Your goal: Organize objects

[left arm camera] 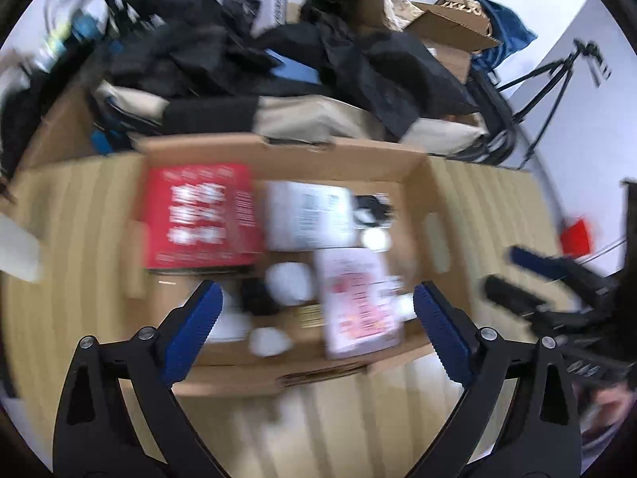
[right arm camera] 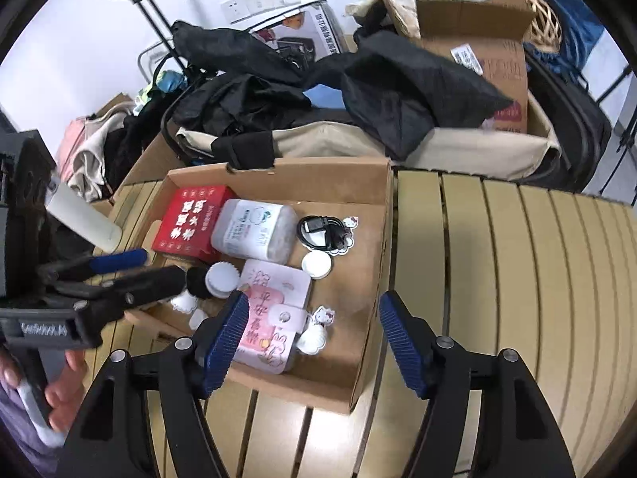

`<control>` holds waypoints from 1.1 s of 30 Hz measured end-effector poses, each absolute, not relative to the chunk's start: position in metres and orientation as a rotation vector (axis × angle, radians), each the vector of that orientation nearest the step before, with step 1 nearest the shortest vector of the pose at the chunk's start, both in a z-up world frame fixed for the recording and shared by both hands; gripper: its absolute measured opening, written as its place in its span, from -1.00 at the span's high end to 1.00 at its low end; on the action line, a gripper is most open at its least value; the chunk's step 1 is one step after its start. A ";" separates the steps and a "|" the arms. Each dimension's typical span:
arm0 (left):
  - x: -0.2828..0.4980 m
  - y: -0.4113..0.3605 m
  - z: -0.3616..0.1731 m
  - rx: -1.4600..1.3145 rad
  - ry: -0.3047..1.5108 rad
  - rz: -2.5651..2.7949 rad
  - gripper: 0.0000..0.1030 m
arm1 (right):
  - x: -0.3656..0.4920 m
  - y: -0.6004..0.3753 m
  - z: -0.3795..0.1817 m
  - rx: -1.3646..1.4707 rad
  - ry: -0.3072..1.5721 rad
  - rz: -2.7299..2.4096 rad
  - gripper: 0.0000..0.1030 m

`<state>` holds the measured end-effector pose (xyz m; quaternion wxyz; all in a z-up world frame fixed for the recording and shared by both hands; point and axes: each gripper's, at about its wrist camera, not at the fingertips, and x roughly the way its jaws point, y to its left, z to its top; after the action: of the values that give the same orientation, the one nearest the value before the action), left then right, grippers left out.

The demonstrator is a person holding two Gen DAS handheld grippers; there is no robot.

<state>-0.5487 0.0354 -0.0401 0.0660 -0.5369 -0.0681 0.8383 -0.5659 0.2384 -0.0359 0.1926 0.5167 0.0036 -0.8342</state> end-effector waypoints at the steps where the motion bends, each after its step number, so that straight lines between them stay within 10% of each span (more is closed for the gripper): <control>1: -0.543 0.028 -0.033 -1.629 -0.144 2.564 -0.86 | -0.561 0.237 -0.029 1.460 0.045 -2.354 -0.40; 33: -0.205 -0.053 0.137 -1.243 -0.019 2.931 -1.00 | -0.272 0.292 0.137 1.090 0.096 -2.519 -0.58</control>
<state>-0.2053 -0.0534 0.1374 -0.0211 -0.3904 -0.0059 0.9204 -0.2723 0.2917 0.1369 0.1964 0.3890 0.0341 -0.8994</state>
